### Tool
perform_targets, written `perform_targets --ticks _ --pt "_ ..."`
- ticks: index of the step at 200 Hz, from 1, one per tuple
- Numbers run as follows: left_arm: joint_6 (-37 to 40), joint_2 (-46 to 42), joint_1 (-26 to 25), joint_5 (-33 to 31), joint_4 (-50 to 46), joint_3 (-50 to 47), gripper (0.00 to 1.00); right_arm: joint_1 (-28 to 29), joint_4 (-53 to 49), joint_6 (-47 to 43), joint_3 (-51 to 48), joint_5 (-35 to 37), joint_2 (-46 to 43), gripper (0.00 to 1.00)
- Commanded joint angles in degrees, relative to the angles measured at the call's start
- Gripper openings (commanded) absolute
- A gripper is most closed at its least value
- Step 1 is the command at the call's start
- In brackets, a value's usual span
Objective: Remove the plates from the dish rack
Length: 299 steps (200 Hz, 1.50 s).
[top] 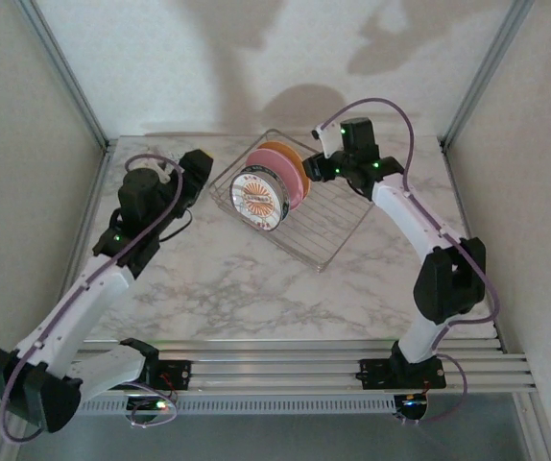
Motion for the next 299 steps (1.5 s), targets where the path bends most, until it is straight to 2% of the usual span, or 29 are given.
perform_targets --ticks 1,73,106,218,299 --pt "1.91 -3.33 -3.34 -4.23 1.44 -2.56 0.73 -0.04 -1.81 -2.24 5.02 -1.82 3.0 0.53" --pt "1.9 -7.1 -10.19 -7.35 1.43 -4.54 0.73 -0.04 -3.96 -2.88 10.34 -2.27 9.74 0.52" --pt "2.48 -6.61 -12.07 -7.84 0.61 -3.83 0.73 0.07 -5.0 -3.34 11.85 -2.87 11.82 0.48" --pt "1.53 -7.29 -13.22 -9.37 -0.47 -3.95 0.73 0.21 -6.81 -5.07 17.5 -2.48 17.82 0.42" --pt "0.98 -7.43 -13.38 -9.78 -0.23 -4.3 0.73 1.37 -7.24 -5.36 20.0 -1.17 20.83 0.41"
